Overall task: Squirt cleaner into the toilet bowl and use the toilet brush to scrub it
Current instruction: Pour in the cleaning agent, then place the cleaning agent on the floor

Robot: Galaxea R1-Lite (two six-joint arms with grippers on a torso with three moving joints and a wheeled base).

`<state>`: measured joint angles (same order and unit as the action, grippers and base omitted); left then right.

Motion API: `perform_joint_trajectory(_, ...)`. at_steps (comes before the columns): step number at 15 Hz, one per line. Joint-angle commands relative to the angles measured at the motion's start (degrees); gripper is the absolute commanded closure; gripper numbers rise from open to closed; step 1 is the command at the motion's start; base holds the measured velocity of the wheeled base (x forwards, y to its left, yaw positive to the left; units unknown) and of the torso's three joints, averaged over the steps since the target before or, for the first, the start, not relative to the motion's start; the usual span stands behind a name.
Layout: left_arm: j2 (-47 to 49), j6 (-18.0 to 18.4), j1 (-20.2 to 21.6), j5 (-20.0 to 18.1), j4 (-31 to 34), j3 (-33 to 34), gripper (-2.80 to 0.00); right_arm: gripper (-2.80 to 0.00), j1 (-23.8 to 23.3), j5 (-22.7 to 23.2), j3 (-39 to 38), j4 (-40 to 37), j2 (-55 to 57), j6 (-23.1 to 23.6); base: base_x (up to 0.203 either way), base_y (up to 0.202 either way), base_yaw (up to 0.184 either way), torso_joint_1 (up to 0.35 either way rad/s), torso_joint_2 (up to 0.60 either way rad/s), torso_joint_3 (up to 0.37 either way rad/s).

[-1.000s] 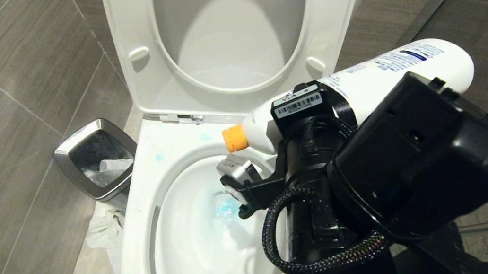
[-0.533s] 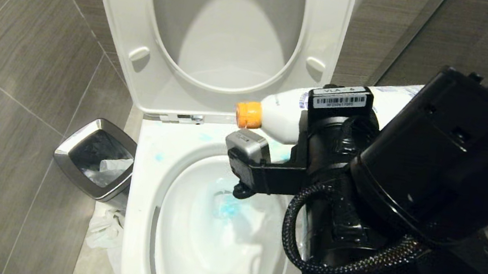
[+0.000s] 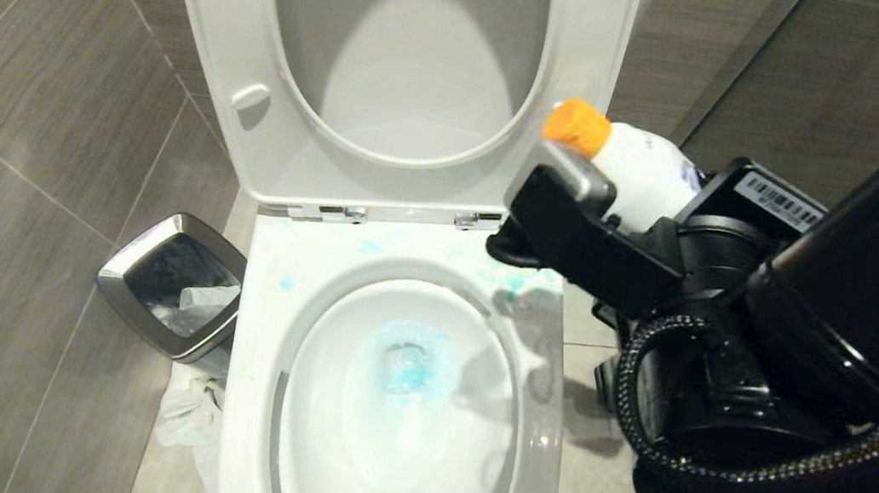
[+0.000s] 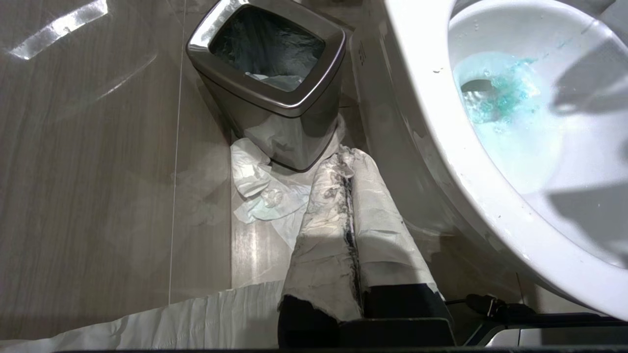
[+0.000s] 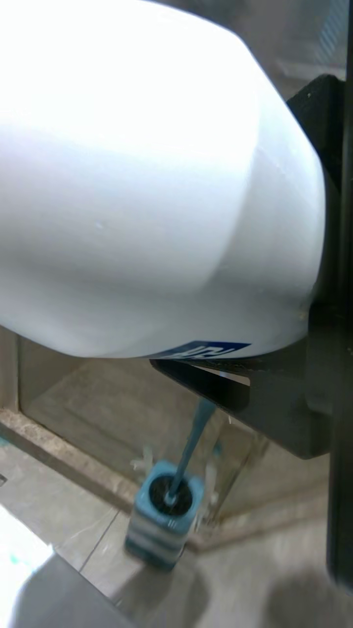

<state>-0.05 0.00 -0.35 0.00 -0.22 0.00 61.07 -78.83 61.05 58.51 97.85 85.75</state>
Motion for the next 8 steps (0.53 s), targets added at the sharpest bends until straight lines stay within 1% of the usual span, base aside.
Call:
perform_joint_trajectory(1, 0.0, 0.0, 0.0, 0.0, 0.0, 0.0, 0.0, 0.0, -1.6, -2.3, -1.5, 0.3, -2.7, -7.2, 0.0, 0.0, 0.0, 0.0, 0.0, 0.0)
perform_joint_trajectory(3, 0.0, 0.1, 0.0, 0.0, 0.0, 0.0, 0.0, 0.0, -2.5, -3.4, -2.6, 0.2, -4.2, -10.5, 0.0, 0.0, 0.0, 0.0, 0.0, 0.0)
perform_joint_trajectory(7, 0.0, 0.0, 0.0, 0.0, 0.0, 0.0, 0.0, 0.0, -10.3, -3.3, -1.8, 0.2, -7.0, -10.9, 0.0, 0.0, 0.0, 0.0, 0.0, 0.0)
perform_joint_trajectory(8, 0.0, 0.0, 0.0, 0.0, 0.0, 0.0, 0.0, 0.0, -11.9, -3.1, -0.4, 0.2, -7.4, -10.9, 0.0, 0.0, 0.0, 0.0, 0.0, 0.0)
